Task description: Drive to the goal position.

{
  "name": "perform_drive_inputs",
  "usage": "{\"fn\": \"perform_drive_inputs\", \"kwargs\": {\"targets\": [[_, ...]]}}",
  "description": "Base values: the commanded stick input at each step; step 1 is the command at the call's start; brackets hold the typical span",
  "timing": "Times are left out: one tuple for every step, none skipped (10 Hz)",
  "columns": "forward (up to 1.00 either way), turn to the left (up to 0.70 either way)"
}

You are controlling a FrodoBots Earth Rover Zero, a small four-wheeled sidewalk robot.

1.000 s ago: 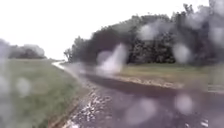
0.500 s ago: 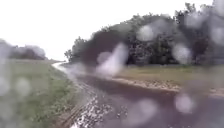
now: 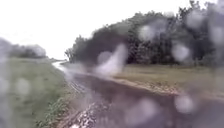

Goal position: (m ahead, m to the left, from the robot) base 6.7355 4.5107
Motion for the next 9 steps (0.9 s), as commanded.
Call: {"fn": "perform_drive_inputs", "kwargs": {"targets": [[0.85, 0.01], [0.85, 0.02], [0.85, 0.34], [0.85, 0.34], [0.85, 0.34], [0.85, 0.34], [0.85, 0.34], [0.85, 0.34], [0.85, 0.34]]}}
